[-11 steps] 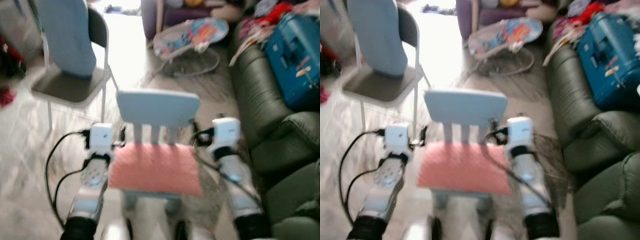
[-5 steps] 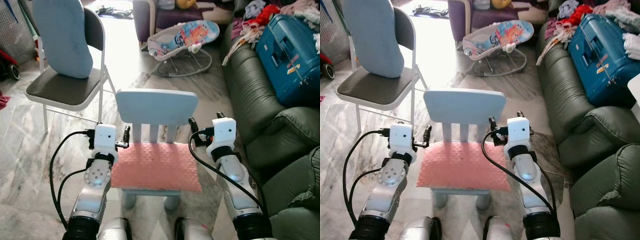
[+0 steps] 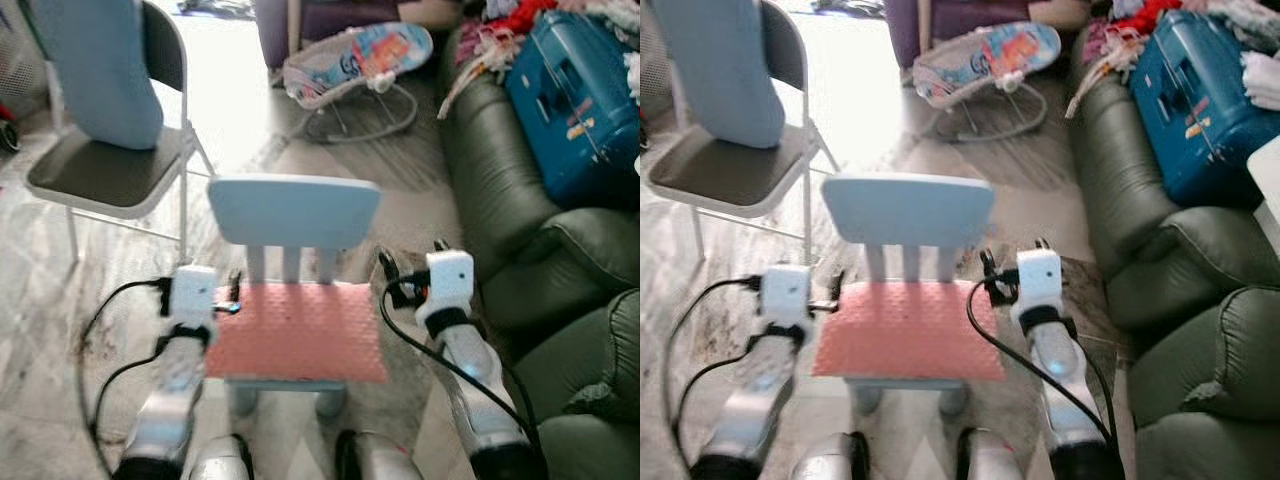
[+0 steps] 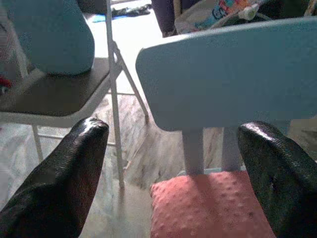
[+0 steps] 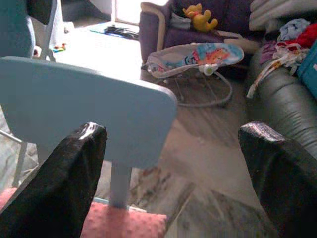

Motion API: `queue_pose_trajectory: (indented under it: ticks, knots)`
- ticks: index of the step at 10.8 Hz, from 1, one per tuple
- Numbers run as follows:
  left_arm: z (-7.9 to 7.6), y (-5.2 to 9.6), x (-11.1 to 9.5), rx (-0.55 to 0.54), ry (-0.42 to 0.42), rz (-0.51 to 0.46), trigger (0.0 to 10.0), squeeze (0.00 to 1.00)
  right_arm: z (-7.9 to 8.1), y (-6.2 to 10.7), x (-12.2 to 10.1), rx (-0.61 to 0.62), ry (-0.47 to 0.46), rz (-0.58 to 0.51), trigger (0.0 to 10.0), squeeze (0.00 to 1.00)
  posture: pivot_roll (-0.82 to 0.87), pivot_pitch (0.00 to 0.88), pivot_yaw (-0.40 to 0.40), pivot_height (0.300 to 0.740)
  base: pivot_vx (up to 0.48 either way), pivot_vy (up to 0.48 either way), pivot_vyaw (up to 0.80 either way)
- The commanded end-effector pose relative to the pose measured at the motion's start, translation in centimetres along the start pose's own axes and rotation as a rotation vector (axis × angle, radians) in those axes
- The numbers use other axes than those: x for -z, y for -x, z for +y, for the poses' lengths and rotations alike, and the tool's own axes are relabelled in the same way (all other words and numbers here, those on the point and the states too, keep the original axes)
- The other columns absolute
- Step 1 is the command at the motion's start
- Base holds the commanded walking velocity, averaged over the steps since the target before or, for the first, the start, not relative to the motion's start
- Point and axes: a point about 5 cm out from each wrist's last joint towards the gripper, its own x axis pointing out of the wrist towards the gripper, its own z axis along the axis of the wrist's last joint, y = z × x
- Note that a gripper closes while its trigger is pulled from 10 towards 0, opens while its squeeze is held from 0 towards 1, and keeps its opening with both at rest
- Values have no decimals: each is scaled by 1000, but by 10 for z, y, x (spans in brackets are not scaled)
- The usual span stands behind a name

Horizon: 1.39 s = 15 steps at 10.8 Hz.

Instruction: Move the pillow to the sofa

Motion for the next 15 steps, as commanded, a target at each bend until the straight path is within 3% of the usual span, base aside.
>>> queue_pose_trajectory:
  ticks: [1, 4, 11, 15]
  knots:
    - [6, 5, 3, -5, -15, 16, 10000, 0, -2, 4, -1, 4, -1, 2, 10000, 0, -28, 141, -46, 740, 0, 0, 0]
    - [17, 26, 17, -4, -36, 71, 10000, 0, -12, 23, 10, 59, 1, 47, 10000, 0, -24, 158, -49, 740, 0, 0, 0]
    - [15, 20, 13, -10, -30, 65, 10000, 0, -6, 19, 9, 30, -14, 52, 10000, 0, -24, 148, -59, 740, 0, 0, 0]
    - [15, 18, 11, -10, -28, 59, 10000, 0, -6, 17, 10, 21, -15, 54, 10000, 0, -22, 146, -58, 687, 0, 0, 0]
